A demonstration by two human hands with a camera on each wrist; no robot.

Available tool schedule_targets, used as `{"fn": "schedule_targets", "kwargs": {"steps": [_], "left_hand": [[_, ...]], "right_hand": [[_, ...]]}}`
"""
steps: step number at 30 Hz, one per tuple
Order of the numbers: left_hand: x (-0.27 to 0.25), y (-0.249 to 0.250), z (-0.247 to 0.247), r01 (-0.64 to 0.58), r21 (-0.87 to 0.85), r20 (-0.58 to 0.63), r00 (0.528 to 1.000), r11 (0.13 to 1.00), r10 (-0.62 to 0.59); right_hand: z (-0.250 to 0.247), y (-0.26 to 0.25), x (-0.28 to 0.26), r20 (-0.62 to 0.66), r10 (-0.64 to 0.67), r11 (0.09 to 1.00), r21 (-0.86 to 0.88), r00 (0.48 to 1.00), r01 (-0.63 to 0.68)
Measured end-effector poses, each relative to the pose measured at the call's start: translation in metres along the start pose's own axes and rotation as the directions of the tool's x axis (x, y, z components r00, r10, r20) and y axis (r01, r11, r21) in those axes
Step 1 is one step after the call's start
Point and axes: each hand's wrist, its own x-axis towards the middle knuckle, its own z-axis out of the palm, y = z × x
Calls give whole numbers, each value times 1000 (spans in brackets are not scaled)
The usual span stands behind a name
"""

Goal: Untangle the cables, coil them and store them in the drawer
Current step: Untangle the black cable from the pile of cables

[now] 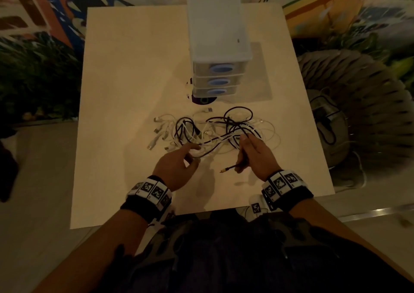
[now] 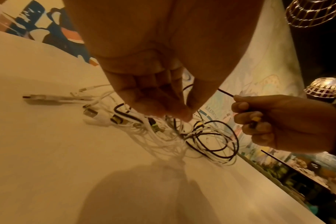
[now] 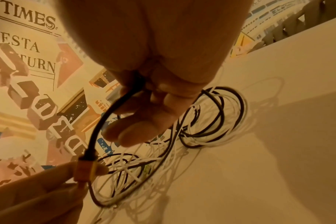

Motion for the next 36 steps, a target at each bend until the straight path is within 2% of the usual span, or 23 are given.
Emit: {"fn": "schedule_targets", "kwargs": {"steps": [3,5,6,7,8,9,11,13,15,18,20,23,28,30,33,34,36], "left_hand": [[-5,14,-4,-59,-29,26,998,998,60],[-3,24,-10,9,-228,-50,999,974,-21],[0,29,-14,83,-414,-47,993,906,-112],[4,35,-19,179,-571,15,978,801,-208],[9,38,-23,269,-653,98,957,708,-273],[14,41,-27,337,-662,168,937,670,-306],[21,41,-28,379,-596,223,925,708,-307],[24,37,-26,343,-516,210,939,785,-272],[24,33,-24,304,-469,153,953,829,-263],[20,33,-26,287,-491,41,951,823,-307],[16,37,-26,265,-518,2,951,813,-309],[12,49,-28,212,-532,-50,959,820,-280],[15,62,-31,127,-437,-154,965,890,-214],[17,63,-31,125,-405,-171,963,906,-210],[21,65,-30,106,-418,-209,955,902,-209],[22,66,-30,100,-427,-219,953,899,-210],[24,66,-31,86,-444,-228,952,892,-205]], "right_hand": [[4,1,-7,102,-101,968,-221,990,121],[6,0,-15,274,-156,853,-447,949,270],[8,-1,-19,352,-155,770,-542,923,336],[11,-1,-22,399,-142,703,-603,906,377],[13,-1,-25,422,-139,658,-637,896,402],[16,-1,-27,436,-153,620,-656,887,430],[21,1,-29,473,-194,552,-671,859,494],[24,3,-30,496,-192,533,-672,847,514],[21,5,-30,501,-135,565,-670,855,482],[10,12,-30,482,-99,631,-646,871,429],[-1,17,-27,430,-145,668,-622,891,409],[-21,13,-21,314,-279,697,-583,907,417],[-56,-14,11,82,-458,753,-493,885,435],[-65,-24,35,93,-479,720,-527,873,451],[-71,-41,76,169,-435,646,-626,884,437],[-70,-47,89,200,-388,612,-674,900,413],[-62,-59,110,282,-210,525,-775,936,351]]}}
